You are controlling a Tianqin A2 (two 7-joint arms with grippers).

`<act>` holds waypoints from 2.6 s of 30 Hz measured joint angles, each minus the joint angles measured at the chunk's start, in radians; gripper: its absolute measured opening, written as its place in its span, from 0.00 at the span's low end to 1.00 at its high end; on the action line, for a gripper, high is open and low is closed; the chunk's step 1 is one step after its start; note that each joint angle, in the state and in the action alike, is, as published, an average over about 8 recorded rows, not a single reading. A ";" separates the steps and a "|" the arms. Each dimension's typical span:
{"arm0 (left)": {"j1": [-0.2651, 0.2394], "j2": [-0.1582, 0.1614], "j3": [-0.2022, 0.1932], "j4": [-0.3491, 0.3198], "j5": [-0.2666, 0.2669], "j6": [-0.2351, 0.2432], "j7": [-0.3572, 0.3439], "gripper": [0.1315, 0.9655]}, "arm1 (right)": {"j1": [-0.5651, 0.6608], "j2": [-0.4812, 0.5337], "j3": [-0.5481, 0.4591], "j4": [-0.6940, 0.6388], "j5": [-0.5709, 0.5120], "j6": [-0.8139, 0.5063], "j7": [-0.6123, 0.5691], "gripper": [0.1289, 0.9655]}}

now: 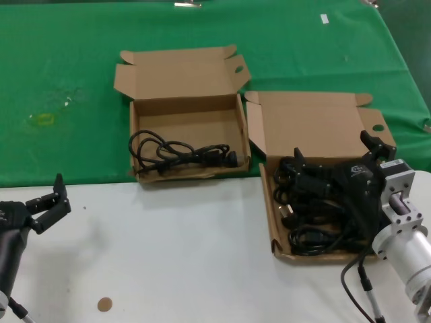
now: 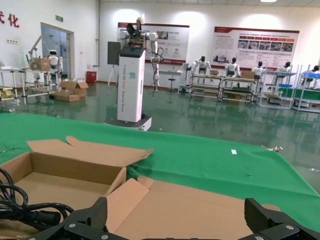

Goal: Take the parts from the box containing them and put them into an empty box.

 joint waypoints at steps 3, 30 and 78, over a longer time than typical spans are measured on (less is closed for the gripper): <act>0.000 0.000 0.000 0.000 0.000 0.000 0.000 1.00 | 0.000 0.000 0.000 0.000 0.000 0.000 0.000 1.00; 0.000 0.000 0.000 0.000 0.000 0.000 0.000 1.00 | 0.000 0.000 0.000 0.000 0.000 0.000 0.000 1.00; 0.000 0.000 0.000 0.000 0.000 0.000 0.000 1.00 | 0.000 0.000 0.000 0.000 0.000 0.000 0.000 1.00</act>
